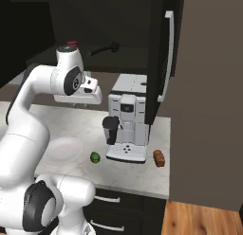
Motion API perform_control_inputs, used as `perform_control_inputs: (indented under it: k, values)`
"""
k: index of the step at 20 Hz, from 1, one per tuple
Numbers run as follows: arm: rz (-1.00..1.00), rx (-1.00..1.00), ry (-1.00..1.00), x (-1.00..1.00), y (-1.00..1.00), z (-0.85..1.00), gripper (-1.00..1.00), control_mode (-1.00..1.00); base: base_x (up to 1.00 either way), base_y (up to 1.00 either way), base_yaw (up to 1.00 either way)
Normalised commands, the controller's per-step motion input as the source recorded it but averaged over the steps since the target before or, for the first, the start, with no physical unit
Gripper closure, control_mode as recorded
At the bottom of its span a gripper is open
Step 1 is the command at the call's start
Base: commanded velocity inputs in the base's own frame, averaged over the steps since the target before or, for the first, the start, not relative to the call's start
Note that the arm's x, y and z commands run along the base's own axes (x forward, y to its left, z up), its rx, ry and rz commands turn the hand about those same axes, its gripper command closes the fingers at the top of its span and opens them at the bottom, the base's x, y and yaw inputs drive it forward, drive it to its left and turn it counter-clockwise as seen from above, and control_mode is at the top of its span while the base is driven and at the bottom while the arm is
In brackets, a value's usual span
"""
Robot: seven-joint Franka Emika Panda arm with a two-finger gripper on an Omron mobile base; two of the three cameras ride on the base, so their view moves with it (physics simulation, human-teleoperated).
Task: Pick the avocado and bread from the counter and place them on the plate. Then pick the jam from the cabinet and place it next to the plate. Lastly close the cabinet door.
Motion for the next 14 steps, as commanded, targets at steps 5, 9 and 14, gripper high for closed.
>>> perform_control_inputs:
  k: [5,9,14]
  values:
    - [0.0,0.0,0.0,-0.1,-0.02,-0.03,-1.0,-1.0,0.0,0.0,0.0]
    - [0.0,0.0,-0.01,-0.23,-0.15,-0.08,-1.0,-1.0,0.0,0.0,0.0]
    - [0.0,0.0,-0.02,-0.25,-0.2,-0.1,-1.0,-1.0,0.0,0.0,0.0]
